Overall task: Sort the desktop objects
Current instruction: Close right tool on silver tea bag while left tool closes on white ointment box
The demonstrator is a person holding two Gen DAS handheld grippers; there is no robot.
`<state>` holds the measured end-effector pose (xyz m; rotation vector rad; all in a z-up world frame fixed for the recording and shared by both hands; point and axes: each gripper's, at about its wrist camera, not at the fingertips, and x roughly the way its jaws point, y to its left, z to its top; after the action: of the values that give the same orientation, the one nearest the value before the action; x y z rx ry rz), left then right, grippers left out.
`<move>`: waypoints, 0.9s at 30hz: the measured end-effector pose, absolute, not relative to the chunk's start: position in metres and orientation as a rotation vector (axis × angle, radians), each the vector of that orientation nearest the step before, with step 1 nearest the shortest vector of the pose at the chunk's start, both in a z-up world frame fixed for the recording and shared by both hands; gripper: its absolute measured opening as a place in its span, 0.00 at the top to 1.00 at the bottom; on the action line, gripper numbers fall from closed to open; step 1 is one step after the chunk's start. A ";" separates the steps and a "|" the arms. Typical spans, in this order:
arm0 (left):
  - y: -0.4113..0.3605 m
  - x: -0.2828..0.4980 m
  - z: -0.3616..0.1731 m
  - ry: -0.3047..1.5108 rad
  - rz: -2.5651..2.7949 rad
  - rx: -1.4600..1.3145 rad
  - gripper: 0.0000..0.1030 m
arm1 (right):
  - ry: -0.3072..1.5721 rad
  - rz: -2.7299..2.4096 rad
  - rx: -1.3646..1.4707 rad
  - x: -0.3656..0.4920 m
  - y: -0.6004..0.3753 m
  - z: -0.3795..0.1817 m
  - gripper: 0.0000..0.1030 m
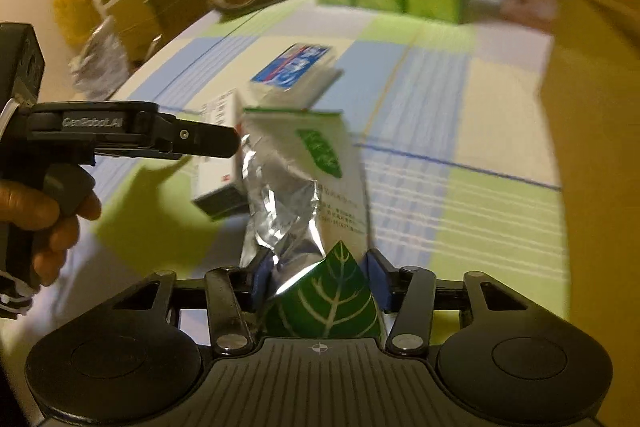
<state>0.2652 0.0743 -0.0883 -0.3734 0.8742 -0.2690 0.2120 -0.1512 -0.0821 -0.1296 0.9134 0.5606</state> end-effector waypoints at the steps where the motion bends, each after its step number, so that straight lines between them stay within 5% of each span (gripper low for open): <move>1: 0.072 0.266 -0.088 0.869 -0.260 -0.362 0.02 | 0.893 0.535 -0.143 0.208 -0.153 -0.081 0.57; 6: 0.057 0.268 -0.093 0.893 -0.244 -0.228 0.13 | 0.844 0.486 -0.167 0.201 -0.163 -0.083 0.55; 10: 0.052 0.262 -0.092 0.896 -0.242 -0.140 0.27 | 0.831 0.534 -0.175 0.206 -0.162 -0.085 0.24; 16: 0.048 0.252 -0.085 0.911 -0.263 -0.065 0.51 | 0.893 0.608 -0.219 0.228 -0.151 -0.098 0.23; 18: 0.047 0.246 -0.083 0.916 -0.261 -0.043 0.55 | 0.920 0.617 -0.212 0.232 -0.150 -0.099 0.24; 23: 0.047 0.220 -0.079 0.933 -0.256 -0.032 0.61 | 0.948 0.616 -0.196 0.218 -0.154 -0.090 0.57; 27: 0.039 0.189 -0.076 0.951 -0.261 -0.026 0.62 | 0.986 0.600 -0.164 0.192 -0.168 -0.086 0.57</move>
<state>0.1891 0.0393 -0.0759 -0.0256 0.9510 -0.2615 0.1917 -0.1678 -0.0858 -0.1643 0.9858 0.5999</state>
